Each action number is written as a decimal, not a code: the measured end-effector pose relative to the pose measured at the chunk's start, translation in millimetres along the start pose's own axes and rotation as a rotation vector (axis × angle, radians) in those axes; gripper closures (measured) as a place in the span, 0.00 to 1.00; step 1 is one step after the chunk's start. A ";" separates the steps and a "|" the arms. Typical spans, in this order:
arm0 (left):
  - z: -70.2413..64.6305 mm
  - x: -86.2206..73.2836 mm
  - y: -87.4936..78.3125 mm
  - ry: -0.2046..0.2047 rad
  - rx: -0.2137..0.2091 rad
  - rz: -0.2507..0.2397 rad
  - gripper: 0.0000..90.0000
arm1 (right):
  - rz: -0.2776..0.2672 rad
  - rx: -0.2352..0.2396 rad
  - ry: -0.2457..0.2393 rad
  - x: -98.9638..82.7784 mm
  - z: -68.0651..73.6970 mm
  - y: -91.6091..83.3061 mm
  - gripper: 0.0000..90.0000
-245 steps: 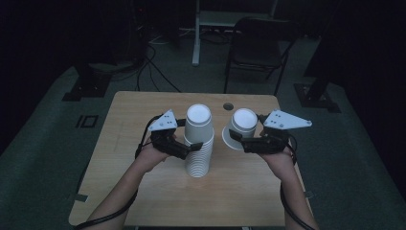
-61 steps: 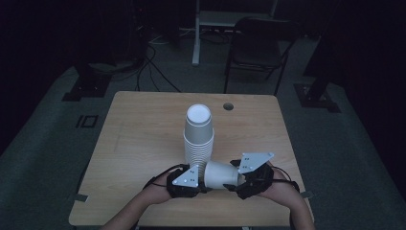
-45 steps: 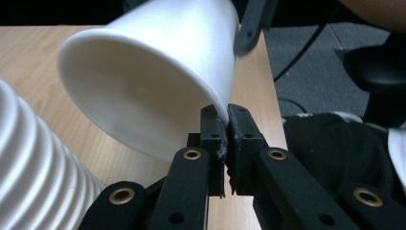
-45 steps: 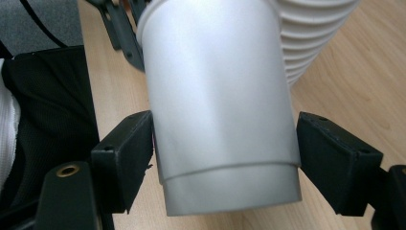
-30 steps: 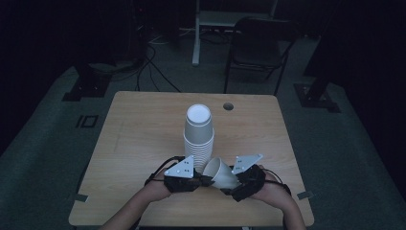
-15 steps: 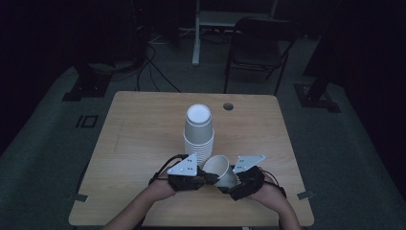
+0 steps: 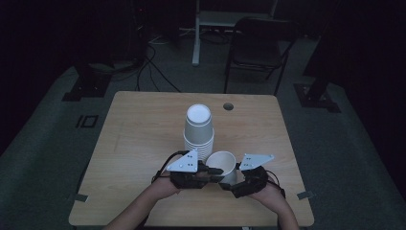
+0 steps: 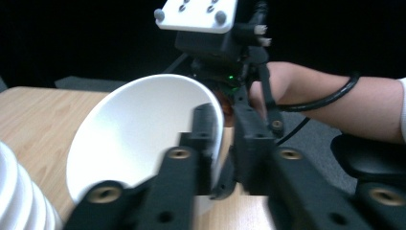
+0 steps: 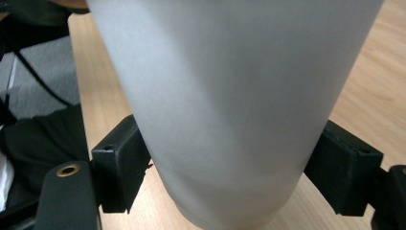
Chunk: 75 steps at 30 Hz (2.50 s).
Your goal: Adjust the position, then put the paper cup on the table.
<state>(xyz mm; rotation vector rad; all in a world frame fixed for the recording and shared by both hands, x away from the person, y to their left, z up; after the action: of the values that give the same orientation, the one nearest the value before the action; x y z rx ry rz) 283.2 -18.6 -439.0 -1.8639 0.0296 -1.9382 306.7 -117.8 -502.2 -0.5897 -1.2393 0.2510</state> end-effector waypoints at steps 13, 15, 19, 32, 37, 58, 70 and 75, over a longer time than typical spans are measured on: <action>21.5 3.5 -29.9 -0.083 0.139 -0.076 0.43 | -0.188 -0.136 0.015 18.3 -16.6 -37.3 0.24; 25.7 1.6 -34.0 -0.102 0.157 -0.086 0.40 | -0.199 -0.147 0.014 19.6 -17.6 -39.5 0.24; 33.6 -4.6 -41.4 -0.128 0.206 -0.096 0.30 | -0.243 -0.187 0.018 23.8 -22.8 -47.9 0.24; 56.9 -38.9 -73.8 -0.213 0.362 -0.064 0.01 | -0.323 -0.285 0.047 27.9 -41.2 -64.7 0.24; 67.4 -53.6 -90.8 -0.245 0.433 -0.065 0.01 | -0.369 -0.362 0.067 27.0 -53.7 -73.9 0.24; 100.5 -148.4 -130.0 -0.318 0.699 0.144 0.01 | -0.364 -0.455 0.127 11.3 -89.2 -67.5 0.24; 114.0 -194.0 -168.0 -0.434 0.860 0.161 0.01 | -0.345 -0.567 0.209 -7.6 -134.8 -49.3 0.24; 113.9 -201.6 -172.1 -0.458 0.880 0.156 0.01 | -0.315 -0.592 0.272 -24.6 -154.2 -33.2 0.24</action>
<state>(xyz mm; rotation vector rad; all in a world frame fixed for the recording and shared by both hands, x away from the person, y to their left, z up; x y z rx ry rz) 337.5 235.4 -564.7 -1.5496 -0.6793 -1.0842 438.9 -201.1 -535.0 -0.8873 -1.1161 -0.4652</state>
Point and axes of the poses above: each handheld gripper's, and its own axes: y roughly forward along the jaws, x roughly out of its top, z roughly to its left, the point moved 9 cm from there along y, roughly forward along the jaws, and after that the axes turned 12 degrees about x, right-handed, at the moved point
